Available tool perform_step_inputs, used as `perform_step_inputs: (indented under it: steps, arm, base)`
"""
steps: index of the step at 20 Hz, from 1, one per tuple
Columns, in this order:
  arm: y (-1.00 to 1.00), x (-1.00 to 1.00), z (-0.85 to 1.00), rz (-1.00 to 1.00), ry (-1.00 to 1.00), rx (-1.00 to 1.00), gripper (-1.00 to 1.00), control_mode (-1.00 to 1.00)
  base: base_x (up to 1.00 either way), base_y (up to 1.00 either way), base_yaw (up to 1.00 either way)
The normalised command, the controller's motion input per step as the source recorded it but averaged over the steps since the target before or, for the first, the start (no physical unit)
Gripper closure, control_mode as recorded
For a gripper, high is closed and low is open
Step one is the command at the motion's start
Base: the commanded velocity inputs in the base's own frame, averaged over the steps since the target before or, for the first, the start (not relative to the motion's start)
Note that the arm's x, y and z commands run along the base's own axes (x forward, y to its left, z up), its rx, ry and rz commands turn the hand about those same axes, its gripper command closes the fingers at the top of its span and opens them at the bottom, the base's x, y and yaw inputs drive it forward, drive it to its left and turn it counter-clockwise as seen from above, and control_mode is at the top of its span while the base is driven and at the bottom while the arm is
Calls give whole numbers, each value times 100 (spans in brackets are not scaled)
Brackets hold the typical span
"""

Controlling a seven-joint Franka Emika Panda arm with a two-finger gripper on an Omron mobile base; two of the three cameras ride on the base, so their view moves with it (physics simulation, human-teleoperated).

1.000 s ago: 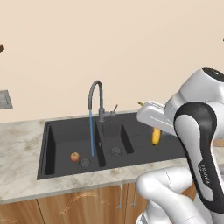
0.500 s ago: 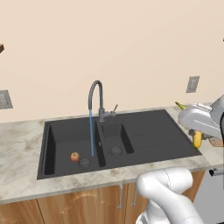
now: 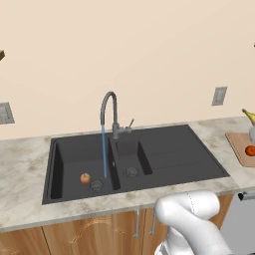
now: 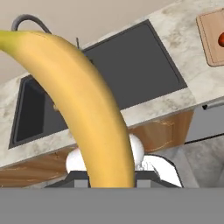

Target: Pick the peach, apple, banana from the sink and place them on the cutting board to airdry. Then turn off the sink faucet.

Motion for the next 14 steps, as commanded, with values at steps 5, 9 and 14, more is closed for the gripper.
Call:
perform_step_inputs:
  steps: [5,9,14]
  arm:
    - [-60,-7,7,0,-11,-1,100,-100]
    - [-59,3,2,0,1,-1,100,-100]
    - [-41,37,0,-1,7,-1,100,-100]
  base:
    - [0,0,0]
    - [0,0,0]
    - [0,0,0]
